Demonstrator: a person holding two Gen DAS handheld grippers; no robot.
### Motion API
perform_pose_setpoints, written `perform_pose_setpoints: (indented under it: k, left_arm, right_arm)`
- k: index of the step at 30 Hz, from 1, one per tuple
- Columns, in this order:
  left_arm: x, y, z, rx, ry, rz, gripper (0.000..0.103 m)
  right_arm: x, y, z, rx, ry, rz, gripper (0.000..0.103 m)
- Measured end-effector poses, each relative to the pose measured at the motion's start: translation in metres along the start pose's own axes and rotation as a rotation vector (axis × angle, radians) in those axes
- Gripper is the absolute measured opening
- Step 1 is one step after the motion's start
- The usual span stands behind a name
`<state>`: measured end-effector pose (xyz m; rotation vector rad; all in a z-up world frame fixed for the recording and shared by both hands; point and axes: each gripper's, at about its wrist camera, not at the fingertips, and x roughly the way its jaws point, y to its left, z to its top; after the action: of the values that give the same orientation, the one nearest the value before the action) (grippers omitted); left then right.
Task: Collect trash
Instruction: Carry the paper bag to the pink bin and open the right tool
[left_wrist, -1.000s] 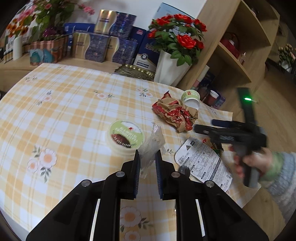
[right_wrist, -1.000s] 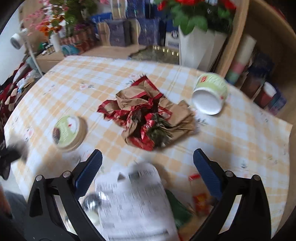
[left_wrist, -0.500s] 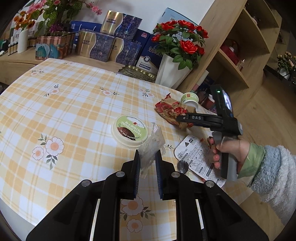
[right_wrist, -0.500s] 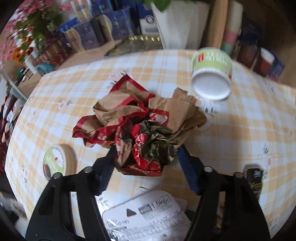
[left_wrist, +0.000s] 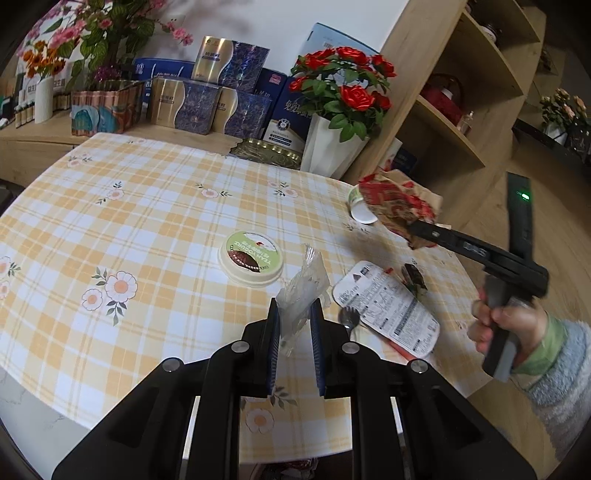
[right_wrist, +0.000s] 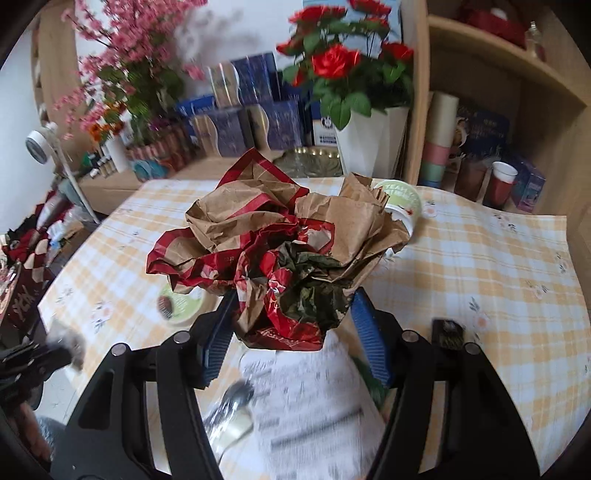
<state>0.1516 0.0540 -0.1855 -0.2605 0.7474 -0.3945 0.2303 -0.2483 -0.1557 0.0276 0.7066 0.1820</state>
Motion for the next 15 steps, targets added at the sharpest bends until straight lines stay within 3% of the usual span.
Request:
perform_pose_setpoints:
  k: [11, 15]
  left_arm:
    - [-0.039, -0.034, -0.028, 0.044, 0.007, -0.022, 0.016]
    - [-0.053, -0.046, -0.041, 0.064, 0.008, -0.030, 0.016]
  right_arm:
    - [-0.107, 0.006, -0.081, -0.040, -0.084, 0.005, 0.063]
    - [-0.133, 0.002, -0.119, 0.012, -0.045, 0.096, 0.063]
